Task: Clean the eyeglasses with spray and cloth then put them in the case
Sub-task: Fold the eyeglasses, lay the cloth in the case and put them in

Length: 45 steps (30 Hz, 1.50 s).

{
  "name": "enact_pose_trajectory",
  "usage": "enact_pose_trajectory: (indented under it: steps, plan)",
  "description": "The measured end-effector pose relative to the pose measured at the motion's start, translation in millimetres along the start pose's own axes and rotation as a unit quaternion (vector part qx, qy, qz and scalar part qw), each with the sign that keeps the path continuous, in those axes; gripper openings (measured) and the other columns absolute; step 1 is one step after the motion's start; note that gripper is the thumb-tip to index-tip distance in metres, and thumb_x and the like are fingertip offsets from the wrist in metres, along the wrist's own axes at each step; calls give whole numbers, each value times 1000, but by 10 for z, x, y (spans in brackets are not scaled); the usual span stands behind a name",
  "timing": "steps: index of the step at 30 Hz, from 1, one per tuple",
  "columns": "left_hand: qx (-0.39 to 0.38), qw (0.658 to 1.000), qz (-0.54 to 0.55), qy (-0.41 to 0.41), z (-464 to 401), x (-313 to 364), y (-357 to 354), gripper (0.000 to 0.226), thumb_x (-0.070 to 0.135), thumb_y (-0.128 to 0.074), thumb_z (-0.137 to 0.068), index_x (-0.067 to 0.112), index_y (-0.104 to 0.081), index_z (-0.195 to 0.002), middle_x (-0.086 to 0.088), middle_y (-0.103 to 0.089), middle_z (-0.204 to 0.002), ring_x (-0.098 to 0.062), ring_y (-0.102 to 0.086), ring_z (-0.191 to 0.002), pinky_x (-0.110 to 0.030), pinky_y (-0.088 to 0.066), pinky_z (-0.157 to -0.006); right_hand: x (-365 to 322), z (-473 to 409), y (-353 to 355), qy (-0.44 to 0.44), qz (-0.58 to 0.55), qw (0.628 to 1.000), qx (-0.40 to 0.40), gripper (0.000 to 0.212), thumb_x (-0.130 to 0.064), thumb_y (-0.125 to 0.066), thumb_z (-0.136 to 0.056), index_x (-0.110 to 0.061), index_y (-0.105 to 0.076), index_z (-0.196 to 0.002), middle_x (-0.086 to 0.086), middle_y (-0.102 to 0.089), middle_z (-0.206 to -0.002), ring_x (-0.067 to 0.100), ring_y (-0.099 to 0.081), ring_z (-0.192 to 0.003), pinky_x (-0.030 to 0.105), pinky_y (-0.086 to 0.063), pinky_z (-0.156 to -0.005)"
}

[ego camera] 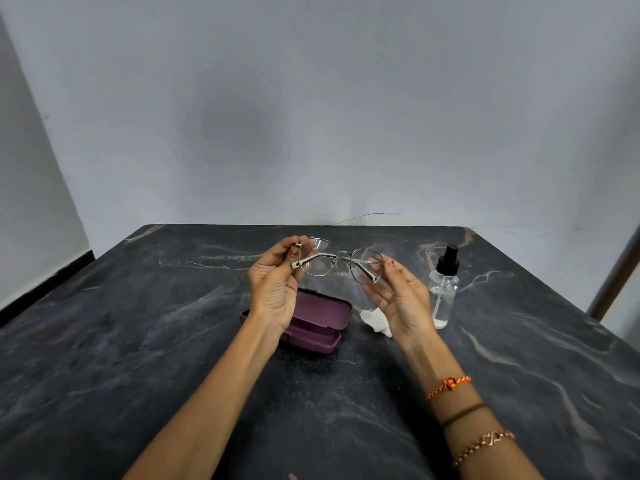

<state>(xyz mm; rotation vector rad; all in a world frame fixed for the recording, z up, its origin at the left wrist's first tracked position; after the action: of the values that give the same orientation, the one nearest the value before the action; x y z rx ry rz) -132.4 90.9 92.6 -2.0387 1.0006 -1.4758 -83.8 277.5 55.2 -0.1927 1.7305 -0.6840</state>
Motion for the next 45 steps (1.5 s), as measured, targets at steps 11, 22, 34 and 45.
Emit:
enact_pose_trajectory:
  steps: [11,22,34,45]
  plan:
    - [6,996,60,71,1,-129,79,42,-14,-44,-78,10,-75,-62,-6,-73,-70,-15,-71,-70,-26,-59,-65,89,29,20,-35,-9,999,13,10,-11,-56,-88,-10,-65,-83,1,-75,-68,13,-72,-66,20,-57,-57]
    - [126,987,-52,90,223,406,737,16,2,-48,-91,2,-62,-83,-4,-73,-66,-14,-70,-64,-21,-57,-56,125,249,-339,-75,86,993,42,17,-2,-59,-85,-3,-61,-69,6,-67,-59,8,-63,-45,20,-56,-48]
    - [330,901,-281,-7,729,1502,2019,16,11,-61,-88,3,-64,-74,-4,-66,-61,-7,-64,-45,-15,-53,-45,1225,780,-1385,-133,198,970,-48,21,-7,-53,-90,-11,-59,-69,7,-64,-72,15,-61,-65,21,-55,-55]
    - [237,675,-686,-131,789,1744,1779,29,21,-43,-97,3,-64,-104,-12,-66,-101,-24,-59,-95,-20,-32,-73,1383,774,-1580,10,383,922,-59,12,-16,-54,-87,-13,-65,-83,5,-70,-77,17,-66,-74,38,-56,-78]
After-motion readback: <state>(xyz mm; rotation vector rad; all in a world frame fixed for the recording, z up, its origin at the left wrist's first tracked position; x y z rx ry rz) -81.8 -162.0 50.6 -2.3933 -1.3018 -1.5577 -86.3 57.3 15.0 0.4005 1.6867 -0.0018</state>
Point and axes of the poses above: each hand's wrist, its own z-axis away from the middle knuckle, its own y-axis out of the back of the hand, x = y × z, the point moved 10 cm from there along -z, towards the middle knuckle
